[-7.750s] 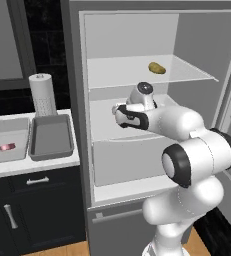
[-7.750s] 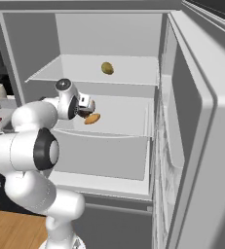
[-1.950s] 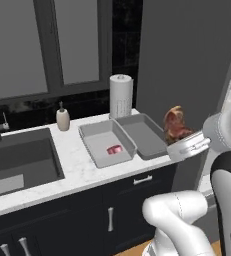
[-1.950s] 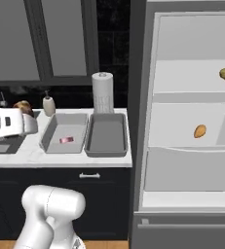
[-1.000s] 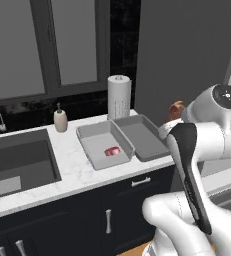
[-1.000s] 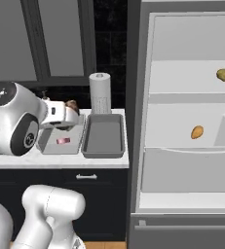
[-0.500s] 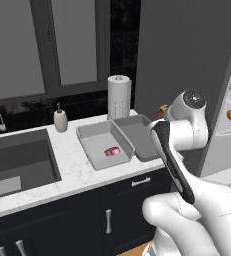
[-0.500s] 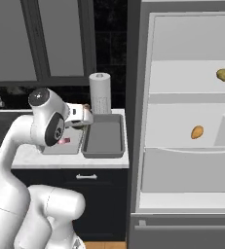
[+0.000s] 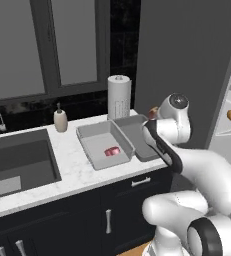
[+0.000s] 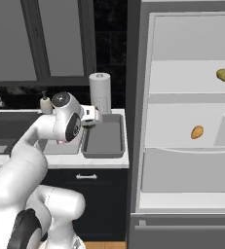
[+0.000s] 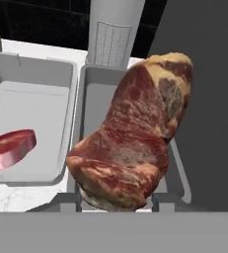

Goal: Place one potato and one steak in each tupperware on the nearby counter, to pack two identical lunches.

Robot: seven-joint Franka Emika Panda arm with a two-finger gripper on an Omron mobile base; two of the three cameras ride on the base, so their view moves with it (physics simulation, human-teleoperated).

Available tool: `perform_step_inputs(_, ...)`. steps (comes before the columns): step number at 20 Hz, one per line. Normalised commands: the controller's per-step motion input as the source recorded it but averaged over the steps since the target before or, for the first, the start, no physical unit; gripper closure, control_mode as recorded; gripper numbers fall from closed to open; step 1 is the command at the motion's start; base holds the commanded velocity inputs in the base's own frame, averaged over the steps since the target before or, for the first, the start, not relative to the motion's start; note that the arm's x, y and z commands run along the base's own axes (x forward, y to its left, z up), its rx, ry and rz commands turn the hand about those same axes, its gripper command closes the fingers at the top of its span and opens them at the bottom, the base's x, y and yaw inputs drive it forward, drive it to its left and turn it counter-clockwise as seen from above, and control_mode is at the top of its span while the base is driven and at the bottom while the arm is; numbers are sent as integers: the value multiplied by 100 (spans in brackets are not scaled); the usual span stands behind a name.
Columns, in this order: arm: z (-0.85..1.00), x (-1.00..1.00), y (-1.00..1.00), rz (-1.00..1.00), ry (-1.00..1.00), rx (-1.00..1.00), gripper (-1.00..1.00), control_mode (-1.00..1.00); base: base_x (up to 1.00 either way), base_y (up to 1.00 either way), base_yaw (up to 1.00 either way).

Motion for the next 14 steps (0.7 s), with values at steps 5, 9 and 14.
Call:
perform_step_inputs(5, -42, 58, -3, 0, 8, 0, 100, -100, 0, 0, 0)
perform_step_inputs(9, -40, 52, -3, 0, 7, 0, 100, -100, 0, 0, 0)
perform_step_inputs(14, -40, 43, -2, 0, 3, 0, -100, -100, 0, 0, 0)
